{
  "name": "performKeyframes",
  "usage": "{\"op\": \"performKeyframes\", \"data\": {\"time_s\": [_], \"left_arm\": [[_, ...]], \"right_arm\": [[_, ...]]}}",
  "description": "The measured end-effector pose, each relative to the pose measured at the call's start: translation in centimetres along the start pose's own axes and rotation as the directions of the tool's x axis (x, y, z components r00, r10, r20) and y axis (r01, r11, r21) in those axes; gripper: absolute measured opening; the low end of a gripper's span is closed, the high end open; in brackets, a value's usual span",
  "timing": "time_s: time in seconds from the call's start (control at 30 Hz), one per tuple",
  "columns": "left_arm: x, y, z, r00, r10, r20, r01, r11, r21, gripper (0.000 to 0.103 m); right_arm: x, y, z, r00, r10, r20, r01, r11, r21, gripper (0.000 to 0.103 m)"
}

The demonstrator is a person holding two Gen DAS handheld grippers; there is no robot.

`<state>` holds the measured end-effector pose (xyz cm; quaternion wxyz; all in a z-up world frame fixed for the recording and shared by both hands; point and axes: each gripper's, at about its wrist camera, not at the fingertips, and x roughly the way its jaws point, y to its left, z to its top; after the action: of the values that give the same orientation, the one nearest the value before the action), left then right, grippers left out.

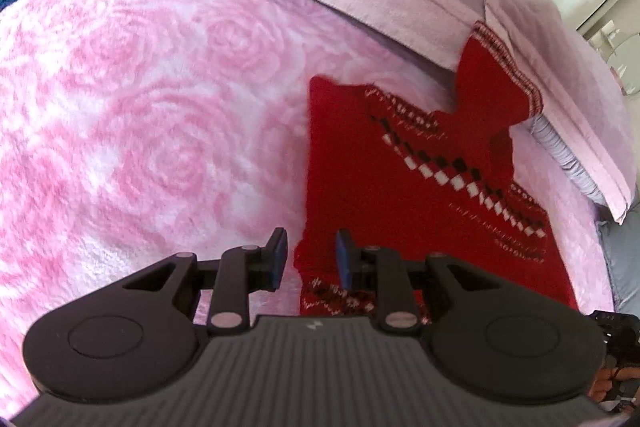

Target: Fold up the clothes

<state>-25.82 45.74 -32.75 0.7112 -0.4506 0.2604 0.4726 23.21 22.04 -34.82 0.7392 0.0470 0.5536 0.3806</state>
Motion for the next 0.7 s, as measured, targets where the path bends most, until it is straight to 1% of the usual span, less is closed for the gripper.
{"op": "performKeyframes", "data": {"time_s": [0.07, 0.1, 0.13, 0.17, 0.23, 0.3, 0.37, 0.4, 0.5, 0.57, 0.63, 0.7], "left_arm": [[0.1, 0.2, 0.2, 1.0, 0.0, -0.001, 0.0, 1.0, 0.002, 0.021], [0.2, 0.3, 0.3, 1.0, -0.001, -0.001, 0.001, 1.0, 0.003, 0.022], [0.2, 0.2, 0.7, 1.0, 0.001, 0.005, -0.001, 1.0, 0.006, 0.022], [0.3, 0.2, 1.1, 1.0, 0.003, 0.015, -0.003, 1.0, 0.01, 0.025], [0.3, 0.0, 2.2, 0.999, 0.007, 0.037, -0.008, 1.0, 0.016, 0.029], [0.5, -0.1, 3.3, 0.998, 0.009, 0.061, -0.011, 1.0, 0.028, 0.03], [1.0, -0.3, 4.2, 0.997, 0.013, 0.071, -0.016, 0.999, 0.046, 0.03], [1.2, -0.4, 4.6, 0.997, 0.016, 0.075, -0.02, 0.998, 0.055, 0.03], [2.2, -0.6, 5.5, 0.998, 0.009, 0.058, -0.013, 0.998, 0.057, 0.03], [2.8, -0.6, 5.8, 0.999, -0.002, 0.042, 0.0, 0.999, 0.054, 0.03], [3.6, -0.6, 6.2, 1.0, -0.016, 0.025, 0.014, 0.999, 0.044, 0.031], [4.6, -0.4, 6.5, 1.0, -0.029, 0.009, 0.028, 0.999, 0.024, 0.033]], "right_arm": [[0.3, -0.8, -0.4, 0.999, 0.04, 0.012, -0.04, 0.998, 0.051, 0.003], [0.0, -0.7, -0.3, 0.999, 0.051, 0.015, -0.052, 0.996, 0.069, 0.008], [-0.3, -0.7, -0.2, 0.998, 0.067, 0.023, -0.069, 0.994, 0.088, 0.018], [-0.6, -0.8, -0.1, 0.996, 0.081, 0.034, -0.084, 0.991, 0.107, 0.031], [-1.1, -0.8, 0.2, 0.993, 0.102, 0.058, -0.109, 0.986, 0.125, 0.04], [-1.5, 0.2, 1.1, 0.994, 0.058, 0.093, -0.066, 0.995, 0.08, 0.041], [-2.1, 1.2, 1.8, 0.99, 0.013, 0.144, -0.014, 1.0, 0.012, 0.041], [-2.2, 1.4, 2.2, 0.989, 0.012, 0.146, -0.011, 1.0, -0.009, 0.041], [-1.4, 1.3, 3.7, 0.995, 0.041, 0.096, -0.038, 0.999, -0.034, 0.041], [-0.3, 0.8, 4.8, 0.996, 0.077, 0.04, -0.077, 0.997, -0.004, 0.041], [1.1, 0.6, 5.9, 0.996, 0.089, -0.032, -0.088, 0.996, 0.031, 0.041], [2.8, 0.3, 6.9, 0.99, 0.105, -0.092, -0.096, 0.991, 0.092, 0.041]]}}
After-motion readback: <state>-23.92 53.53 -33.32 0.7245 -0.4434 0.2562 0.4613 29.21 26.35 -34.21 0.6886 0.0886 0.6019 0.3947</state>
